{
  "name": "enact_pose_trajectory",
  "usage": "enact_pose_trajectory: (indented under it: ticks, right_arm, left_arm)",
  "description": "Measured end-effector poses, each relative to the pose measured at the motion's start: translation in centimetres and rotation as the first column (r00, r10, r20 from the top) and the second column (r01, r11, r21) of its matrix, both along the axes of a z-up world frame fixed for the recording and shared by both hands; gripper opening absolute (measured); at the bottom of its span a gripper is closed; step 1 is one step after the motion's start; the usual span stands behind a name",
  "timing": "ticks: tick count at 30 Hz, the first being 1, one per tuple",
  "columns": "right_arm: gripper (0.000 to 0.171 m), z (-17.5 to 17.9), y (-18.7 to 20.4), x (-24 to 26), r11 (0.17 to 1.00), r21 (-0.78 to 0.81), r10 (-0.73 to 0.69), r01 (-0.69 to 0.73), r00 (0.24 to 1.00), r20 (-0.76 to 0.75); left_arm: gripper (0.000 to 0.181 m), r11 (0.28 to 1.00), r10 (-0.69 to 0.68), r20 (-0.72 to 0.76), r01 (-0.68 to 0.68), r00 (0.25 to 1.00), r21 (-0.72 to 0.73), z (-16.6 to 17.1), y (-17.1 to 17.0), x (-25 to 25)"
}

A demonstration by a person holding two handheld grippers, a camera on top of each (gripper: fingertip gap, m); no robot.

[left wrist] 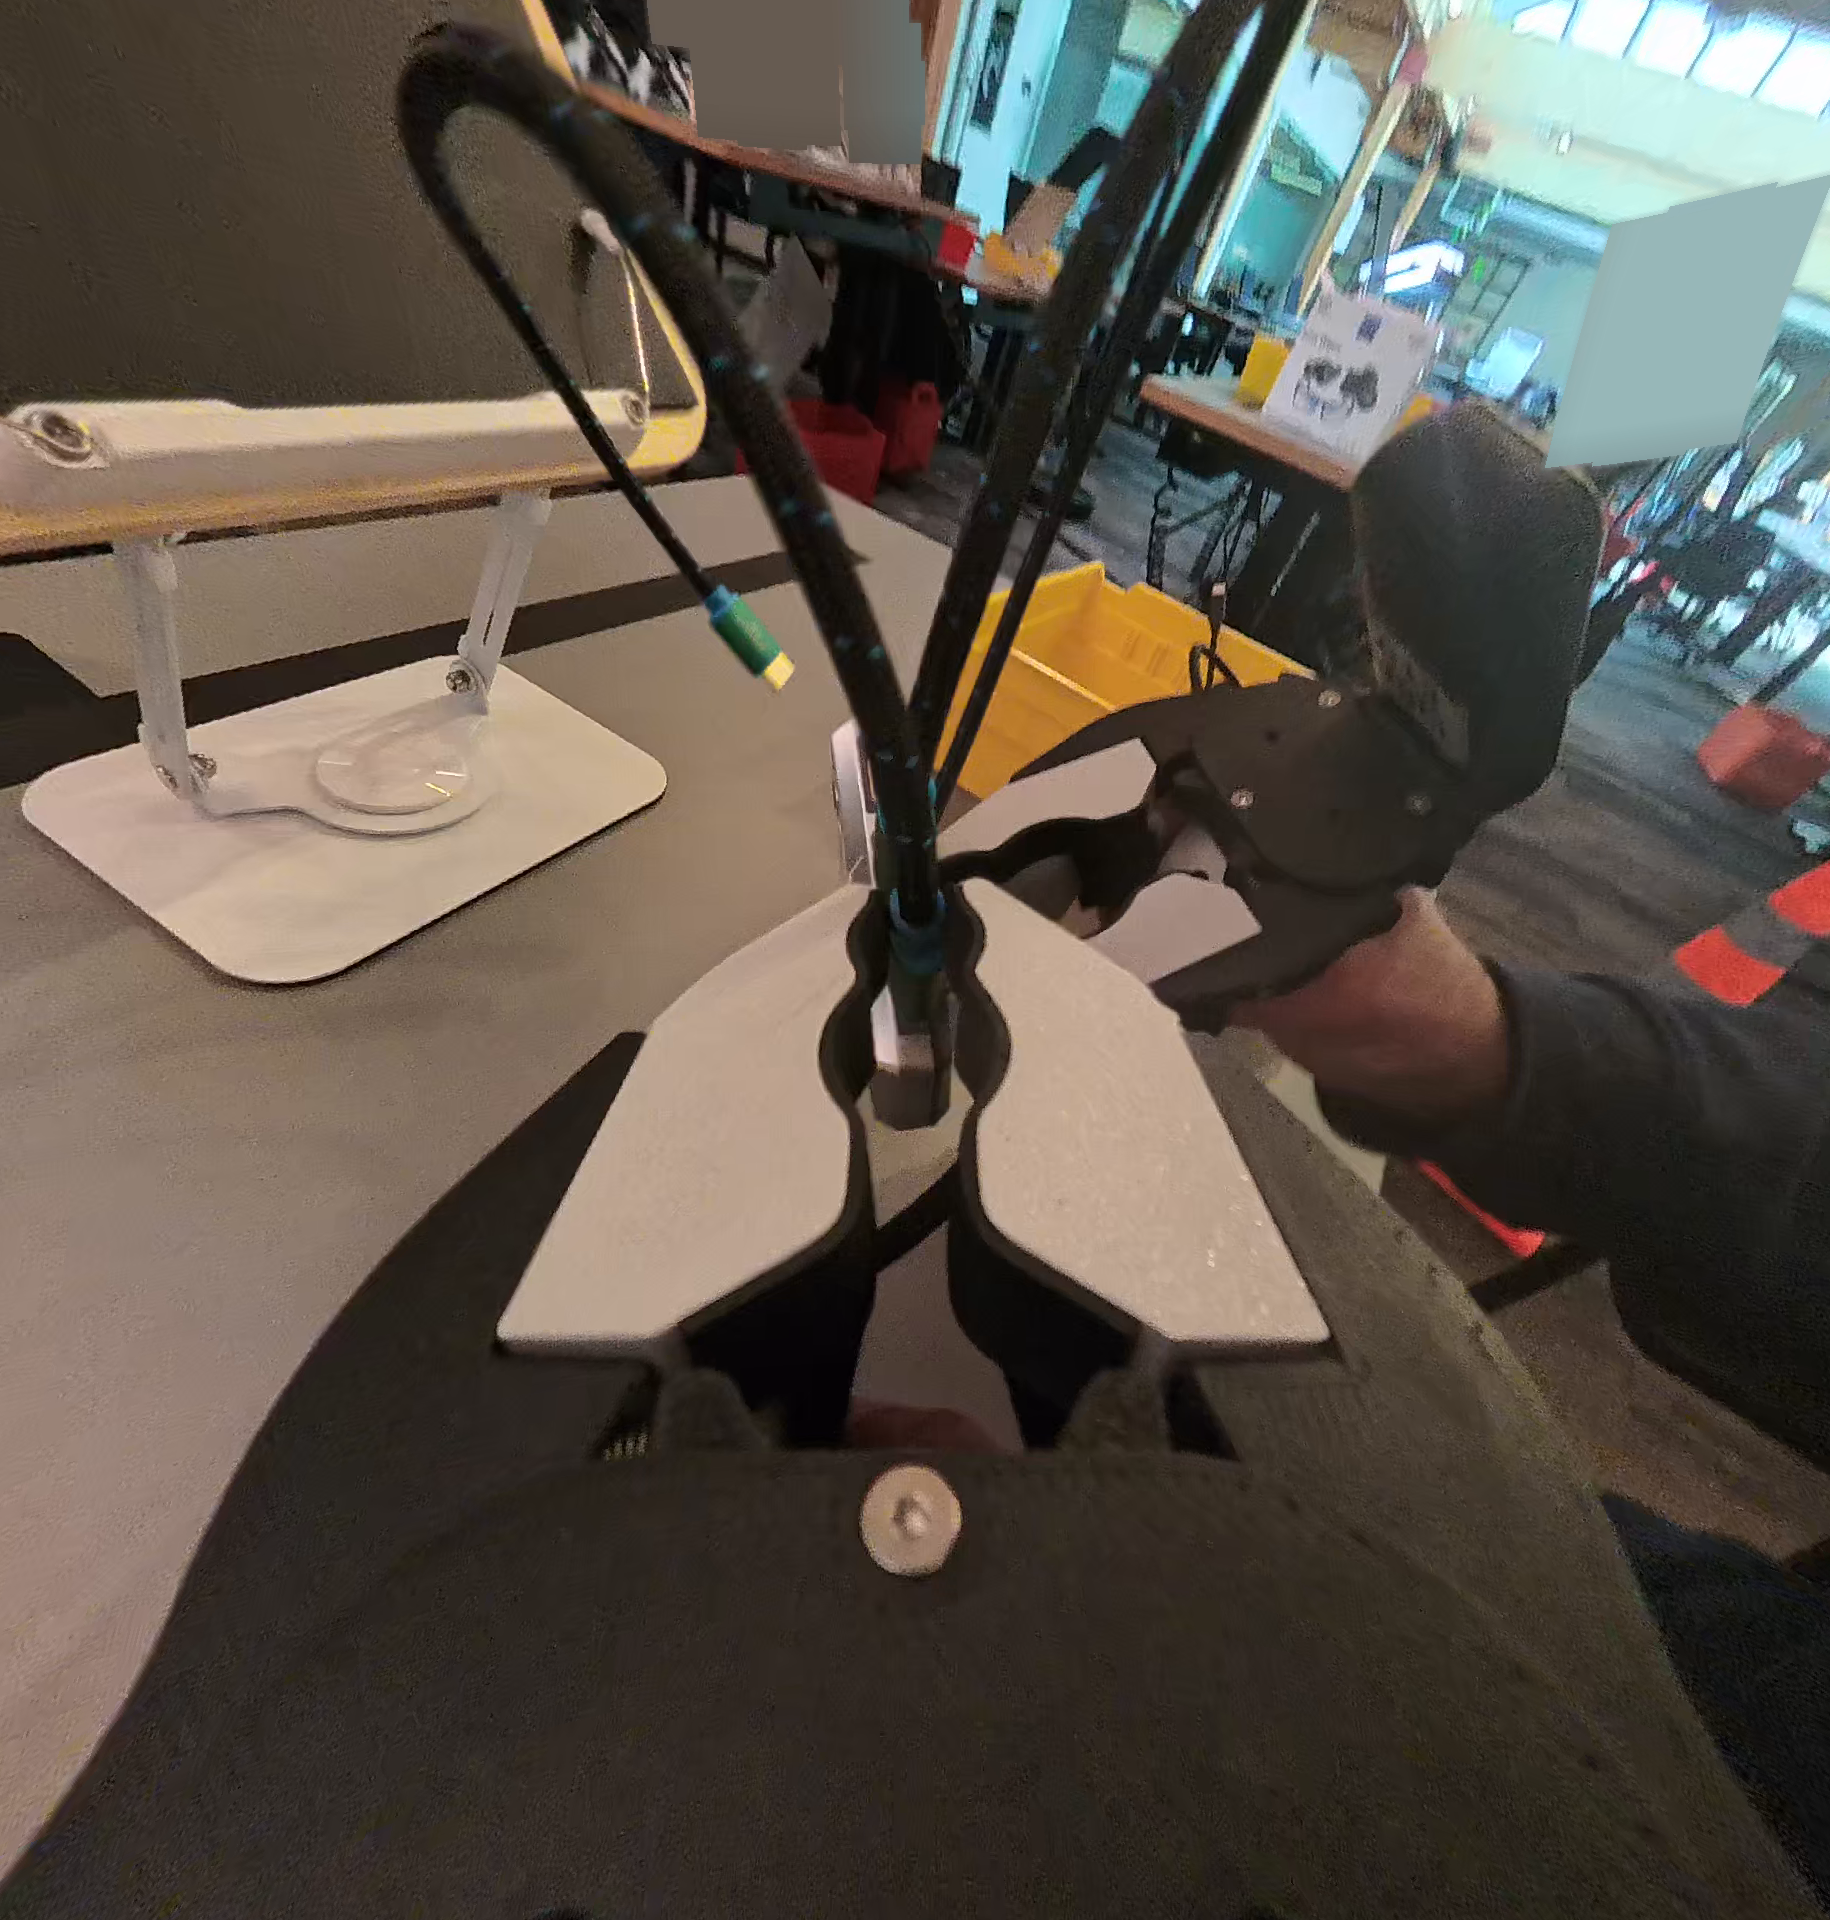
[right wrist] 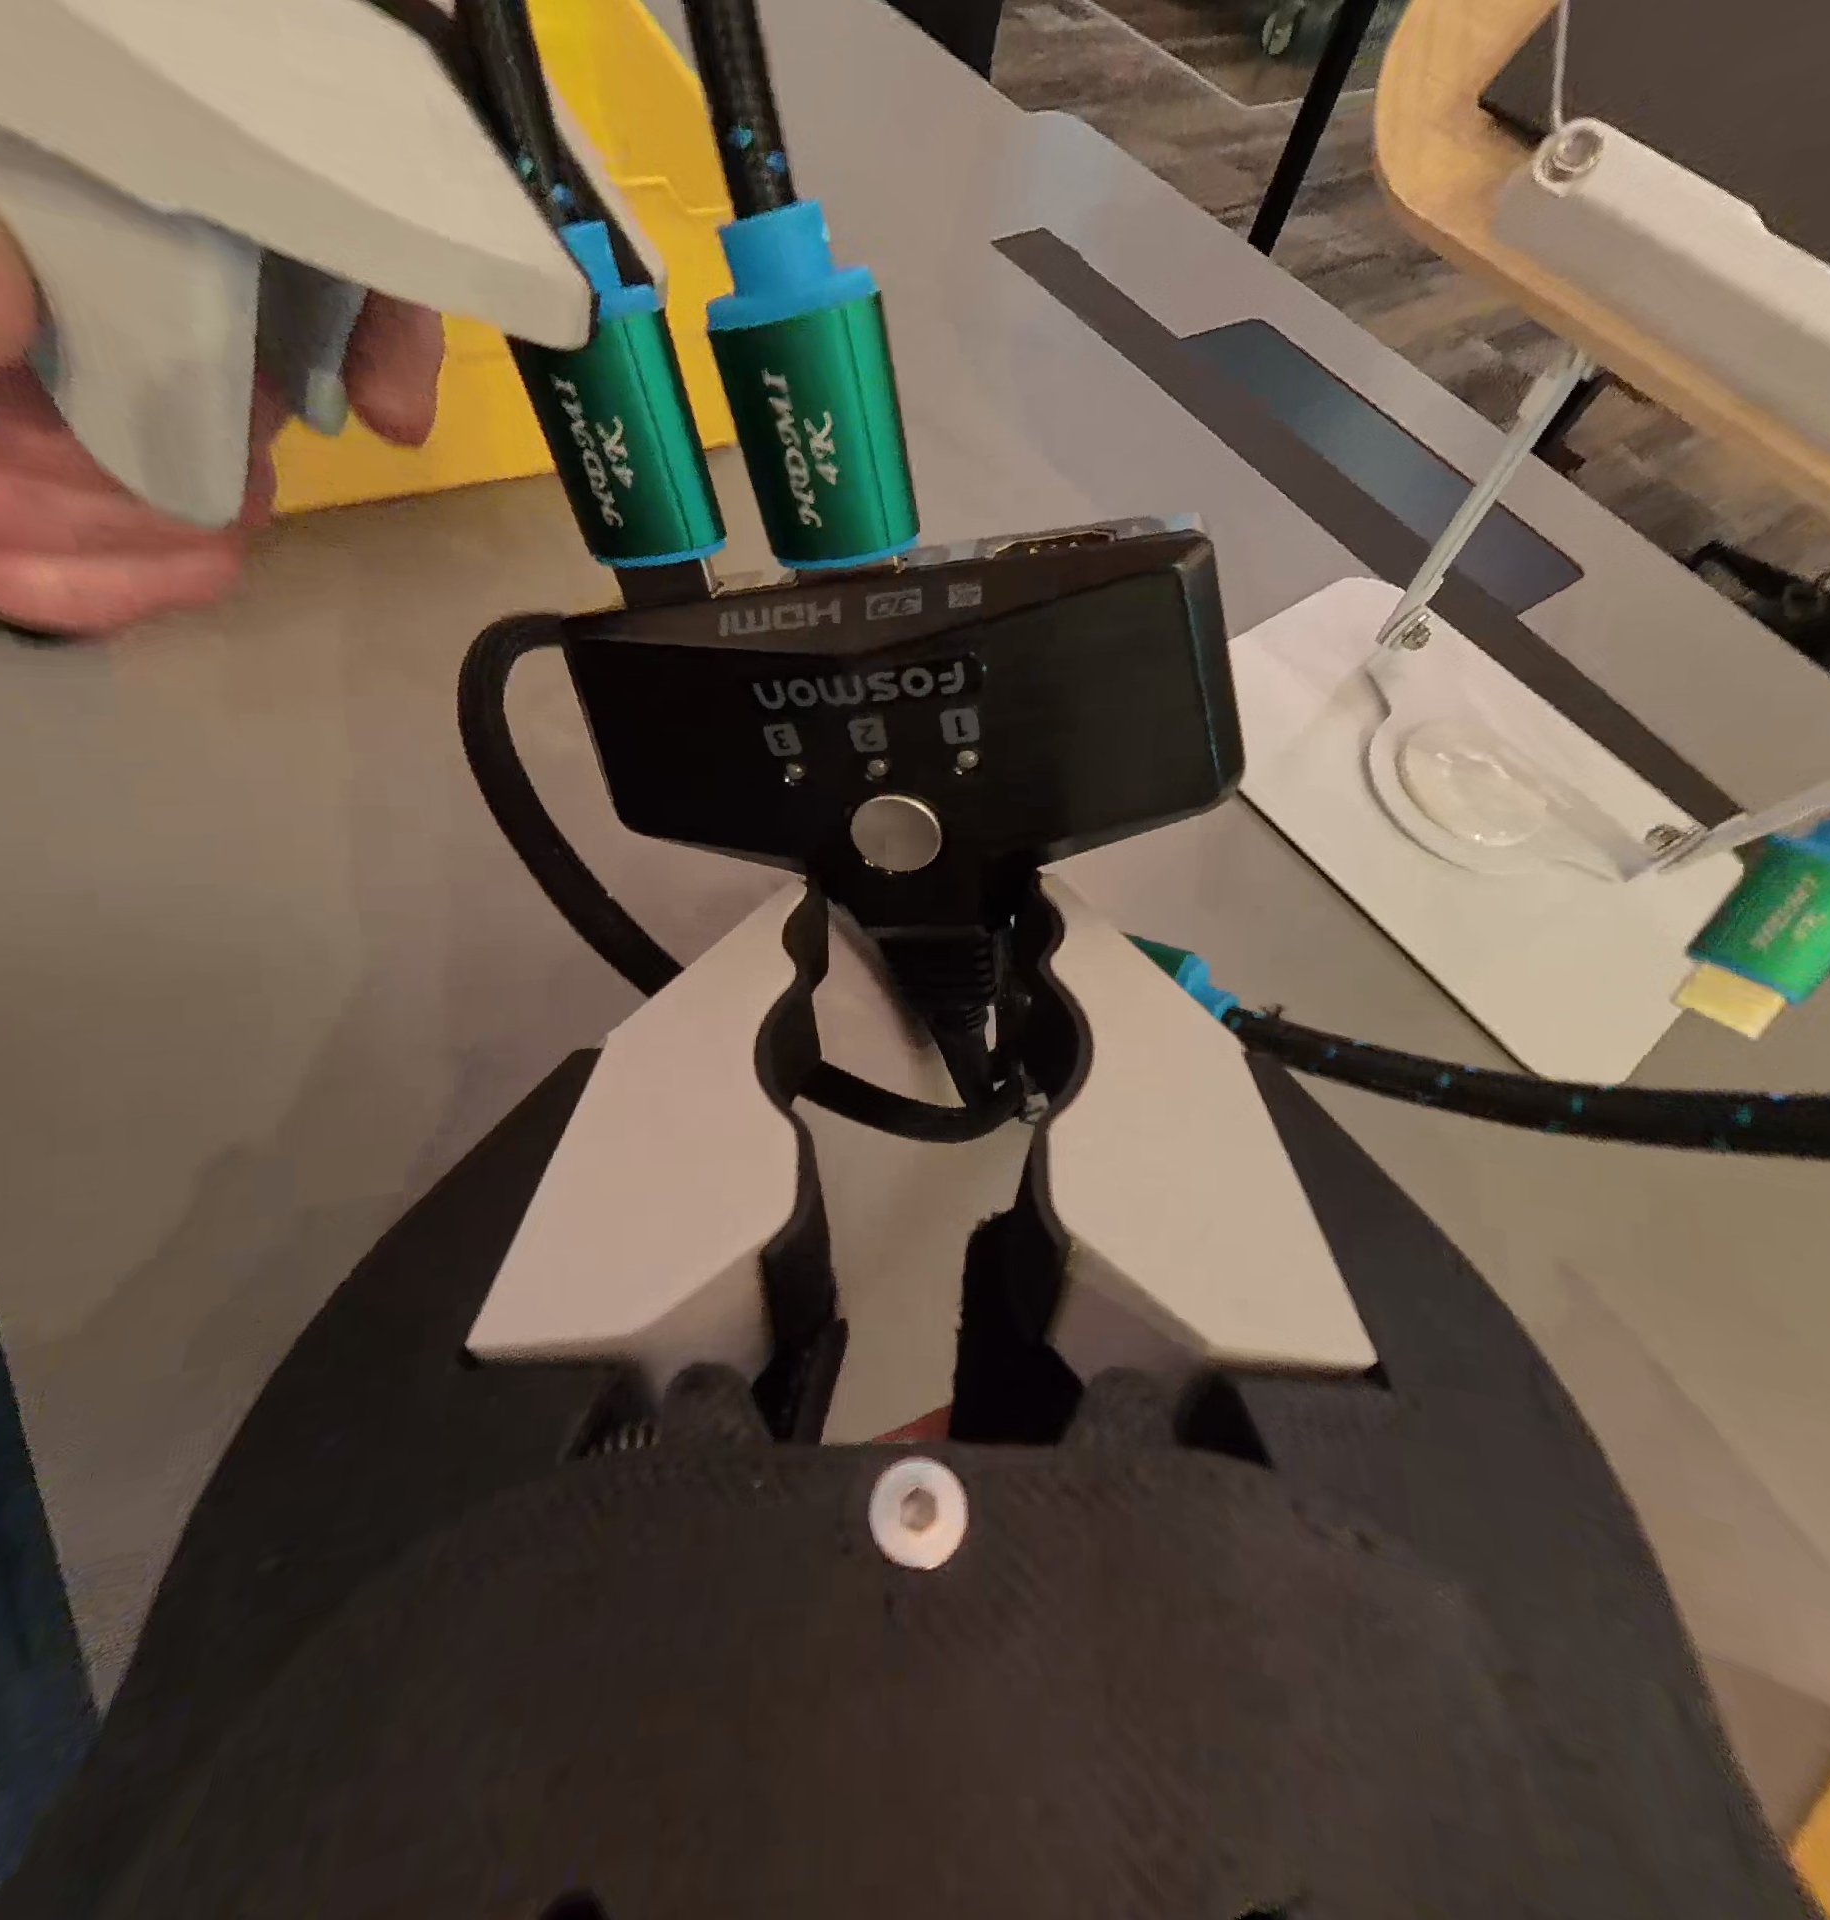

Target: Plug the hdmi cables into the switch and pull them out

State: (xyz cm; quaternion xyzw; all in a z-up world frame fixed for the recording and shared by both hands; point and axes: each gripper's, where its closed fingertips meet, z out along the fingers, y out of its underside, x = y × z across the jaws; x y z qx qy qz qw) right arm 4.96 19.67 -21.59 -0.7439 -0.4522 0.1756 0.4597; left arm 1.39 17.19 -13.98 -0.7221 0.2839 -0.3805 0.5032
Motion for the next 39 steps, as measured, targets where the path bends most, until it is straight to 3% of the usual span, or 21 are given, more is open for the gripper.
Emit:
enact_pose_trajectory:
  ticks: [6,14,17,18,19,25,26,28,32,36,38,39]
  right_arm:
    - [0.033,0.2,-0.1,0.8,0.998,0.049,0.044,-0.048,0.996,0.082]
    - [0.027,-1.3,-0.4,0.7,0.995,0.061,0.065,-0.08,0.973,0.221]
    - [0.025,-1.5,-0.5,0.6,0.995,0.053,0.072,-0.087,0.969,0.235]
    - [0.011,-1.6,-0.5,0.8,0.995,0.053,0.073,-0.089,0.966,0.248]
    - [0.008,-1.5,-0.5,0.9,0.995,0.049,0.076,-0.09,0.967,0.245]
    - [0.011,-2.2,-0.8,0.0,0.993,0.006,0.111,-0.115,0.973,0.205]
    - [0.018,-2.4,-0.8,-0.1,0.993,-0.001,0.112,-0.114,0.974,0.199]
    - [0.057,-2.9,-0.6,-0.5,0.996,-0.031,0.09,-0.085,0.979,0.181]
    - [0.09,-4.4,0.0,-1.5,0.998,-0.046,0.042,-0.034,0.982,0.182]
    - [0.093,-5.0,1.3,-1.9,0.999,0.034,-0.01,0.003,0.978,0.21]
    - [0.073,-5.1,1.1,-2.1,0.999,0.024,0.024,-0.03,0.979,0.201]
    - [0.052,-5.0,0.9,-2.2,0.999,0.014,0.049,-0.052,0.982,0.181]
  left_arm:
    - [0.026,0.985,-0.161,-0.139,0.149,0.977,-0.09,-2.2,-1.4,0.2]
    - [0.043,0.982,-0.185,-0.213,0.174,0.959,-0.069,-2.2,-2.6,1.4]
    - [0.014,0.993,-0.116,-0.322,0.119,0.94,-0.008,-3.2,-2.0,1.0]
    - [0.013,0.995,-0.098,-0.321,0.104,0.942,0.003,-3.2,-1.7,0.8]
    - [0.013,0.993,-0.115,-0.318,0.113,0.941,-0.023,-3.4,-1.8,0.8]
    - [0.012,0.991,-0.116,-0.257,0.094,0.96,-0.095,-3.6,-1.1,-0.1]
    - [0.012,0.989,-0.108,-0.228,0.083,0.968,-0.119,-3.8,-0.9,-0.1]
    - [0.013,0.981,-0.1,-0.165,0.069,0.981,-0.184,-4.3,-0.5,-0.3]
    - [0.012,0.953,-0.094,-0.04,0.078,0.995,-0.291,-4.5,-0.3,-0.1]
    - [0.013,0.933,-0.095,0.023,0.097,0.995,-0.347,-4.5,-0.5,0.2]
    - [0.013,0.927,-0.086,0.048,0.098,0.995,-0.363,-4.5,-0.3,0.1]
    - [0.013,0.923,-0.078,0.073,0.1,0.994,-0.371,-4.4,-0.2,-0.1]
